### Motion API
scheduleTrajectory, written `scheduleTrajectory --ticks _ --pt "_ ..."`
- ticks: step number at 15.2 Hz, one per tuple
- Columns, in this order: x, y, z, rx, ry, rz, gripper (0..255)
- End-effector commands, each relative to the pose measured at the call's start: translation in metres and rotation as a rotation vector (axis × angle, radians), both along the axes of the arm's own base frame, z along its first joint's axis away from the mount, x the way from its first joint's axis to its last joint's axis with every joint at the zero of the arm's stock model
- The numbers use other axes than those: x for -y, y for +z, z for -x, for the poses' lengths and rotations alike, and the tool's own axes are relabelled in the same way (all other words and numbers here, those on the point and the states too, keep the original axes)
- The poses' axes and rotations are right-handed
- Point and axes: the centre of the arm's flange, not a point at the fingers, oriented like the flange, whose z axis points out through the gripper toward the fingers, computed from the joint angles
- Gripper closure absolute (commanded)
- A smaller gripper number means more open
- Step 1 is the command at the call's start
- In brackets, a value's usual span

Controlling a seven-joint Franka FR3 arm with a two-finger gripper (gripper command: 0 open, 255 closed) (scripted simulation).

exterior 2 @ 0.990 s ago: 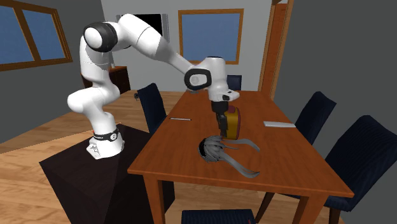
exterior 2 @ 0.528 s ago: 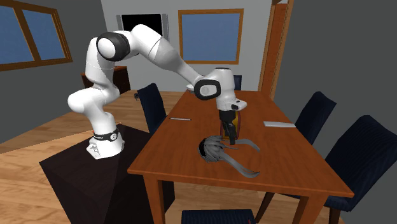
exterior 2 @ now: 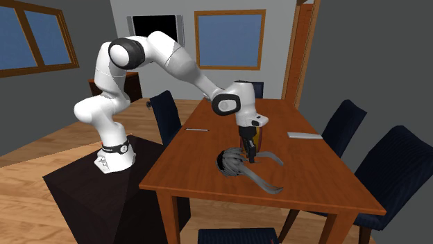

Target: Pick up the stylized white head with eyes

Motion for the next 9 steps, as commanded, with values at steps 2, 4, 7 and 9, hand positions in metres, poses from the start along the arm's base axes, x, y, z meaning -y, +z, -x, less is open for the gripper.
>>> scheduleTrajectory --ticks 2,4,7,9 --pt "-0.0001 -0.0007 -0.0001 0.0 0.0 0.0 255" --pt "-0.0001 -0.0008 0.0001 0.0 0.0 0.0 255" --pt "-0.0003 -0.0007 0.0001 0.0 0.0 0.0 255" --pt "-0.0001 0.0043 -0.0006 0.0 0.0 0.0 255"
